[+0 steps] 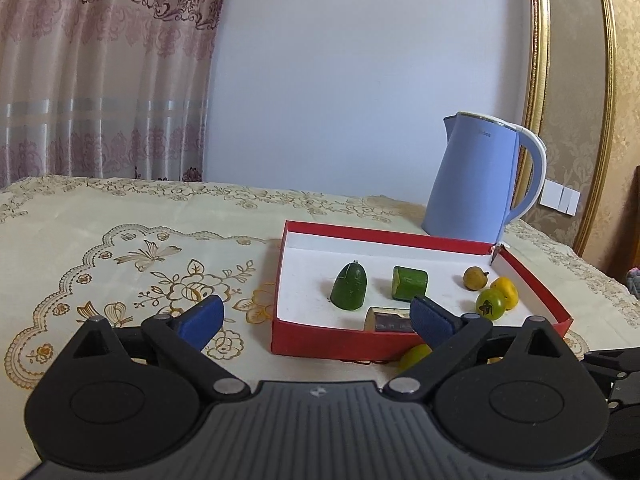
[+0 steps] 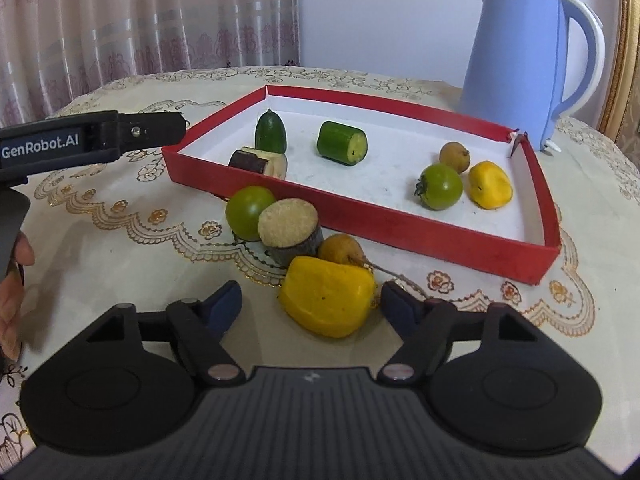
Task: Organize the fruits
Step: 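Move the left tool toward the green tomato while the right tool grasps the yellow mango piece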
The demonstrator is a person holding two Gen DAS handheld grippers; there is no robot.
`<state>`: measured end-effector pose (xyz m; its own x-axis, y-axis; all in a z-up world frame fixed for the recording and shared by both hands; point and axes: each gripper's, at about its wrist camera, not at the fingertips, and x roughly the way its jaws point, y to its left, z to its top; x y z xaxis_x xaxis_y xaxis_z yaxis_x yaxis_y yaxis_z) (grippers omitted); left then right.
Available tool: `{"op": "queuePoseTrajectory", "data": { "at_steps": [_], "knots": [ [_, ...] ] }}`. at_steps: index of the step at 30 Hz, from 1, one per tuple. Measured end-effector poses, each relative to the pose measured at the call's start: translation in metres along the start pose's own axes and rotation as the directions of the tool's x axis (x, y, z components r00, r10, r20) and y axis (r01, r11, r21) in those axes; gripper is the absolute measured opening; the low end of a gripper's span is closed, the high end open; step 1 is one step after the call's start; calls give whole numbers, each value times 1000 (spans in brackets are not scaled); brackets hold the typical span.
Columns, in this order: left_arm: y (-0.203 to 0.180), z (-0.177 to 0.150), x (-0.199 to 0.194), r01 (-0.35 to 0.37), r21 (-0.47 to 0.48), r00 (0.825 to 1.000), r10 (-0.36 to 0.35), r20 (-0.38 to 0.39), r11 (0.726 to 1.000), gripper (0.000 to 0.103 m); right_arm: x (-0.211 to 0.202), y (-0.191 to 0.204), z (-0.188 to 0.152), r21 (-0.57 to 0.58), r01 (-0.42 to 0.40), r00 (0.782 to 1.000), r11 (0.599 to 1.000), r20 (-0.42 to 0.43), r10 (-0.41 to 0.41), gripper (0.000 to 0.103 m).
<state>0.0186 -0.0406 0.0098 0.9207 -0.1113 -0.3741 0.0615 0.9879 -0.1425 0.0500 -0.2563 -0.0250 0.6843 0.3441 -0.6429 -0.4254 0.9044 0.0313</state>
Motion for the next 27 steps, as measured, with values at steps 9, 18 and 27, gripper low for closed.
{"op": "queuePoseTrajectory", "data": {
  "at_steps": [9, 18, 27],
  "knots": [
    [-1, -1, 3, -10, 8, 1000, 10, -16, 1000, 100, -11, -6, -6, -22, 19, 999, 1000, 37, -18, 47],
    [-13, -6, 5, -18, 71, 999, 21, -42, 997, 100, -47, -48, -21, 47, 47, 991, 998, 125, -53, 47],
    [-54, -20, 17, 9, 295, 990, 33, -137, 955, 100, -46, -87, -37, 140, 32, 988, 990, 143, -52, 47]
  ]
}}
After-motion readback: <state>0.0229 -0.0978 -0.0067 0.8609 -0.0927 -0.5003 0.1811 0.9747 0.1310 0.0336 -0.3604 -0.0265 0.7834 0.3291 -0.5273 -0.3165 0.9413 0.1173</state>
